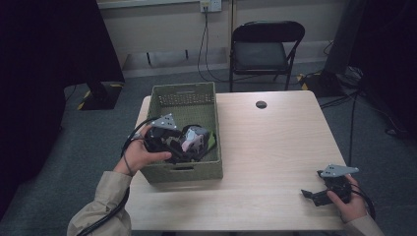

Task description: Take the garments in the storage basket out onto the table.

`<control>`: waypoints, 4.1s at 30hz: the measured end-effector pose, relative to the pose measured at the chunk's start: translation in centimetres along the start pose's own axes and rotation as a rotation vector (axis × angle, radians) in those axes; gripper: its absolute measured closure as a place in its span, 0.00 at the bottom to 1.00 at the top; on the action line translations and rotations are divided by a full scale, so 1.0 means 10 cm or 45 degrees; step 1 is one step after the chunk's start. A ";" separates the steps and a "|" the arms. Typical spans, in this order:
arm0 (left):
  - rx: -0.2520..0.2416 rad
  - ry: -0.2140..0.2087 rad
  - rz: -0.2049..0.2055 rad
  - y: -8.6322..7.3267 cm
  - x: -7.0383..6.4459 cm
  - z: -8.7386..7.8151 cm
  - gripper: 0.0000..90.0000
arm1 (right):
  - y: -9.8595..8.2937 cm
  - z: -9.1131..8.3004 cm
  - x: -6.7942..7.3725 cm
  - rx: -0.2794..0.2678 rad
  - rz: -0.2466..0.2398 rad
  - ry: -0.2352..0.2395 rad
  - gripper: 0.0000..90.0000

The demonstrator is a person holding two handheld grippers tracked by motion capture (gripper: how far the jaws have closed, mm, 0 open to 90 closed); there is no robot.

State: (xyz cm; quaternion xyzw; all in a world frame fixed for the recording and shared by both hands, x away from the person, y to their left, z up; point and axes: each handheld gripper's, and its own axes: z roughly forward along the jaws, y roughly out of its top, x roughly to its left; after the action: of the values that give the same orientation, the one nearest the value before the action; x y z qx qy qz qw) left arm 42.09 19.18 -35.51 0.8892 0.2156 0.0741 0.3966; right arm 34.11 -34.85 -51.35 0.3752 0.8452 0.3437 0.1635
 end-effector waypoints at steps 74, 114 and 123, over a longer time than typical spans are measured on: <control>0.204 0.217 -0.255 -0.21 0.77 0.90 0.05 | 0.00 0.00 0.00 0.000 0.000 0.000 0.00; 0.442 0.216 -0.355 -0.33 0.83 1.31 0.26 | 0.00 0.00 0.00 0.000 0.000 0.000 0.00; 0.437 0.238 -0.366 -0.33 0.82 1.25 0.52 | 0.00 0.00 0.00 0.000 -0.001 0.000 0.00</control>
State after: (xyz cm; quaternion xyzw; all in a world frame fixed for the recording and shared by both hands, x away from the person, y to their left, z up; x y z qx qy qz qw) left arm 52.19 16.34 -46.74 0.8931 0.3851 0.0611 0.2245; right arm 34.11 -34.85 -51.36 0.3750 0.8452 0.3437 0.1637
